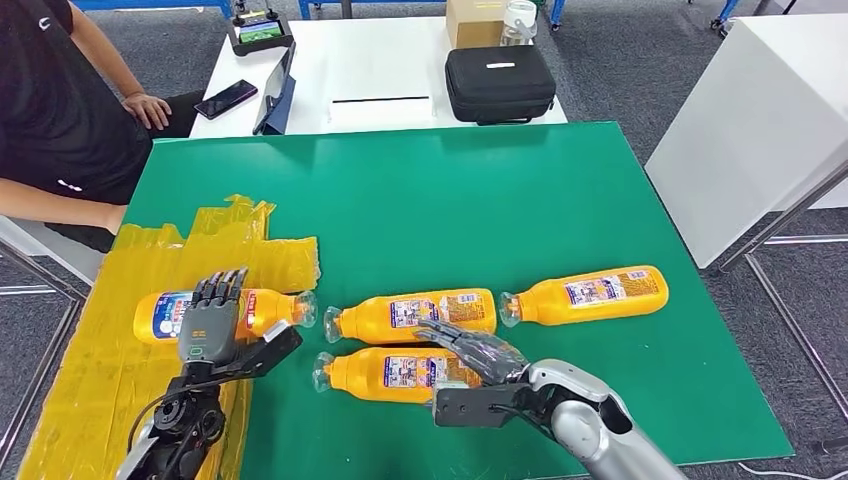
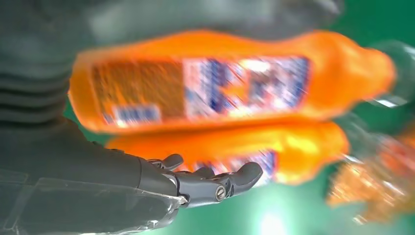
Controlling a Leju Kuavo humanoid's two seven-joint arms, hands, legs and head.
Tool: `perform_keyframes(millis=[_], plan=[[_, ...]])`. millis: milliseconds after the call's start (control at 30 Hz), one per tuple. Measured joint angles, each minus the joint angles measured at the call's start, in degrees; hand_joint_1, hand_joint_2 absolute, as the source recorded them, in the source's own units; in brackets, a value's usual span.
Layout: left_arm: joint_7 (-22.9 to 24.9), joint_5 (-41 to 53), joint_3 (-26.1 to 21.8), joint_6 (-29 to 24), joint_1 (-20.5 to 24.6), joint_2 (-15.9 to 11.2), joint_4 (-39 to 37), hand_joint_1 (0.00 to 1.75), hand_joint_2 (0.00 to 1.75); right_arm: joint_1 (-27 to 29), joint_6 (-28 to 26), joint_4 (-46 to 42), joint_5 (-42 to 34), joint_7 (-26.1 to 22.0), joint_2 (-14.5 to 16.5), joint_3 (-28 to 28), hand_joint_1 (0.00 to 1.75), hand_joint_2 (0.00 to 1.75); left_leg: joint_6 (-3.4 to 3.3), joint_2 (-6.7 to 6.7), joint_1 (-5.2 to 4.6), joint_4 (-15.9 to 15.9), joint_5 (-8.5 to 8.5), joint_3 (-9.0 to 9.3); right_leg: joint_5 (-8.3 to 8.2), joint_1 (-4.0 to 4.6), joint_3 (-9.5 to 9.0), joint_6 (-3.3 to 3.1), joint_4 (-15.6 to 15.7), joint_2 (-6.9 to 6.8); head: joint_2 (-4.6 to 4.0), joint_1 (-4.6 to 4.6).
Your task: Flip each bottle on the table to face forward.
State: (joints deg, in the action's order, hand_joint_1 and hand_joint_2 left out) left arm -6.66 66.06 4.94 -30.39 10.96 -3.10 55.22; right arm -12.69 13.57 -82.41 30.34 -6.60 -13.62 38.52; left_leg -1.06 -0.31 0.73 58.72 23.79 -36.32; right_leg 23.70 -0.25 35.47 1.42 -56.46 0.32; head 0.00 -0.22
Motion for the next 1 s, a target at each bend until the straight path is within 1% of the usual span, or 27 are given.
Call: perform_keyframes(millis=[133,200,333,400,433,500,567,633,700,800,933,1000], plan=[[-4.05,-7.24,-0.75,3.14,-0.09,-0.02,1.52,0.0,0.0,1.98,-0.31,0.67,1.32,0.83,-1.2,0.07,0.0,0.0,0.0,-0.06,-0.01,0.0,0.01,-0.01,0.01,-0.01,-0.01,0.01,0.01,-0.06,0.0,0.0],[-4.82,-9.03,-0.91,4.12,-0.25,-0.02,2.08,0.0,0.0,2.5,-0.39,0.81,1.61,1.03,-1.58,0.08,0.0,0.0,-0.01,-0.06,-0.01,0.0,0.01,0.0,0.01,0.0,0.0,0.0,0.01,-0.05,0.0,-0.01],[-5.09,-9.63,-1.21,4.64,-0.71,0.06,2.78,0.0,0.0,3.08,-0.43,0.92,1.73,1.21,-2.1,0.08,0.0,0.0,0.0,-0.02,-0.01,0.0,0.01,0.01,0.0,0.0,0.0,0.0,0.01,-0.04,0.0,0.01],[-6.12,-11.25,-1.42,5.3,-0.81,0.08,3.01,0.0,0.0,3.19,-0.43,0.96,1.86,1.44,-2.28,0.08,0.0,0.0,0.0,-0.01,0.0,0.0,0.0,0.02,0.0,0.01,0.0,0.0,0.01,-0.04,0.0,0.0],[-7.65,-13.99,-1.63,6.22,-0.91,0.12,3.34,0.0,0.0,3.27,-0.43,0.97,2.04,1.73,-2.38,0.07,0.0,0.0,0.0,-0.01,0.0,0.0,0.0,0.02,0.0,0.01,0.0,0.0,0.01,-0.04,0.0,0.0],[-12.24,-23.43,-2.5,8.96,-1.47,0.34,4.9,0.0,0.0,3.59,-0.43,0.97,2.5,2.37,-2.58,0.02,0.0,0.0,0.0,0.0,0.01,0.0,0.0,0.02,0.0,0.02,0.0,0.0,0.0,-0.04,0.0,0.0],[-16.51,-34.2,-3.88,11.41,-2.63,0.71,7.83,0.0,0.0,4.0,-0.47,0.96,2.85,2.82,-2.8,-0.04,0.0,0.0,0.0,0.01,0.02,0.0,0.01,0.02,0.0,0.02,0.02,0.0,0.0,-0.01,0.0,0.0],[-19.1,-42.19,-5.31,12.78,-4.01,1.1,11.69,0.0,0.0,4.36,-0.63,0.93,3.19,3.19,-2.99,-0.14,0.0,0.0,0.0,0.03,0.02,0.0,0.01,0.02,0.0,0.02,0.04,0.0,0.0,0.02,0.0,0.0],[-20.26,-46.37,-6.41,13.47,-5.11,1.38,15.36,0.0,0.0,4.59,-0.77,0.86,3.5,3.43,-3.17,-0.27,0.0,0.0,0.0,0.03,0.02,0.0,0.02,0.01,0.01,0.02,0.04,0.0,0.01,0.01,0.0,0.01],[-20.58,-47.85,-7.47,13.88,-6.29,1.66,19.19,0.0,0.0,4.72,-0.79,0.78,3.63,3.51,-3.29,-0.32,0.0,0.0,0.0,0.01,0.01,0.0,0.03,0.01,0.02,0.01,0.03,0.0,0.02,0.0,0.0,0.01],[-21.36,-49.55,-8.11,14.29,-7.16,1.97,21.99,0.0,0.0,4.96,-0.97,0.73,4.22,3.82,-3.34,-0.33,0.0,1.75,0.0,0.01,0.01,0.0,0.03,0.01,0.02,0.01,0.02,0.0,0.02,0.0,0.0,0.0],[-22.32,-52.57,-8.27,15.06,-7.56,2.05,23.3,0.0,0.0,5.37,-1.38,0.63,5.43,4.34,-3.34,-0.34,0.03,1.75,0.0,0.01,0.01,0.0,0.02,0.02,0.01,0.01,0.01,0.0,0.02,0.0,0.0,0.0]])
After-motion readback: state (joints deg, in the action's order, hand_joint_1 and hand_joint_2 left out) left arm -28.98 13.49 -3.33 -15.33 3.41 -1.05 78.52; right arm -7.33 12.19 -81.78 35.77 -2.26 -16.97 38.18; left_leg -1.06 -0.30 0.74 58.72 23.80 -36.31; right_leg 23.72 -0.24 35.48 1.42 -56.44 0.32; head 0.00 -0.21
